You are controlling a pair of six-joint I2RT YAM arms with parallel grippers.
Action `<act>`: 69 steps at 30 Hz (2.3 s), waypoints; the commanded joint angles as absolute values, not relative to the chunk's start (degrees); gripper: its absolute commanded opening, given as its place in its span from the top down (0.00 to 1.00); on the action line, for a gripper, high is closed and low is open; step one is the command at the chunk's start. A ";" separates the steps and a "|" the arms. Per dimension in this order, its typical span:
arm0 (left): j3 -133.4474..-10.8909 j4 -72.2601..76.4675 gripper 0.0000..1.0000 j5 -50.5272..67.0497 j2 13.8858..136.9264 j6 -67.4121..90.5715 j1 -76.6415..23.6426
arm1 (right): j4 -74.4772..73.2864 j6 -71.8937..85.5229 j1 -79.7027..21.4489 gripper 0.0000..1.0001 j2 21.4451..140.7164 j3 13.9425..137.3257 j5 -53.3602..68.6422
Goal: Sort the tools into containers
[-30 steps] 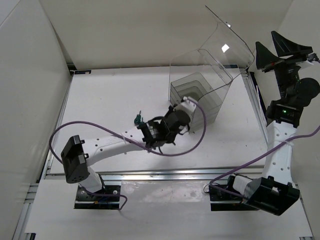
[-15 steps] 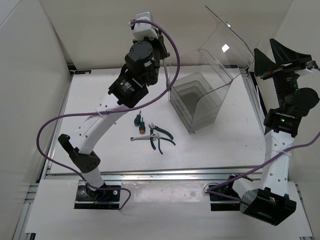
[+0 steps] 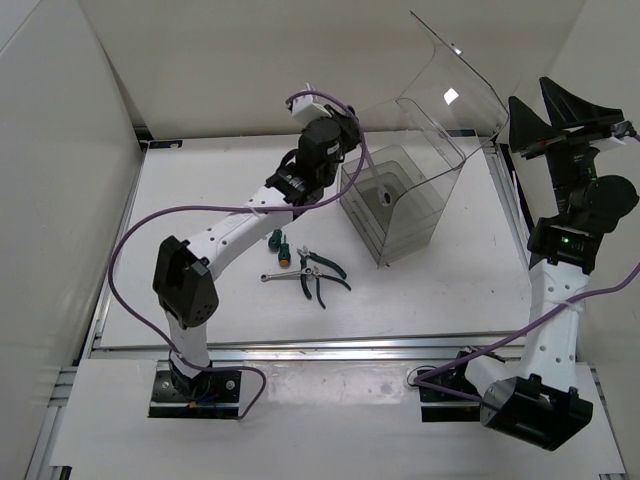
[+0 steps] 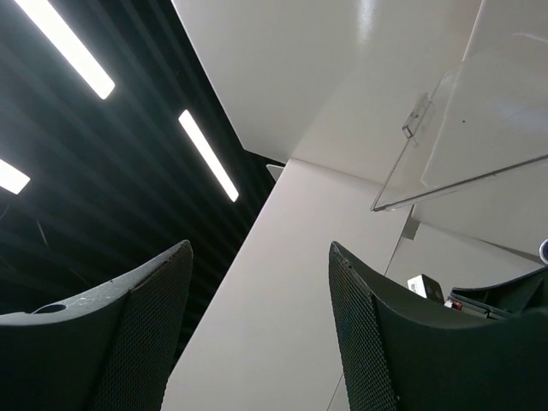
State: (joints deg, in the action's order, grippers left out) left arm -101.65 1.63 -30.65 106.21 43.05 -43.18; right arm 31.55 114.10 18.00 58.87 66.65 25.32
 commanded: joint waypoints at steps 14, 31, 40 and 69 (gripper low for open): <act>-94.93 16.87 0.90 -27.95 107.75 65.56 -45.00 | 36.65 130.25 18.28 0.32 56.25 64.16 23.73; -84.02 24.34 0.72 -20.84 110.04 69.43 -45.53 | 38.14 130.08 18.37 0.32 57.31 65.92 21.71; -85.17 23.38 0.14 -16.17 109.52 67.15 -43.77 | 38.85 130.08 18.37 0.32 57.65 65.92 21.45; -115.70 -19.18 0.08 -11.76 117.80 48.09 -41.48 | 43.07 132.71 18.37 0.32 58.71 63.02 21.80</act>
State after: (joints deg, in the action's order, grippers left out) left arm -120.51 -14.52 -8.69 122.02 50.92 -40.82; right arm 39.27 114.10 18.00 59.72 63.72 22.61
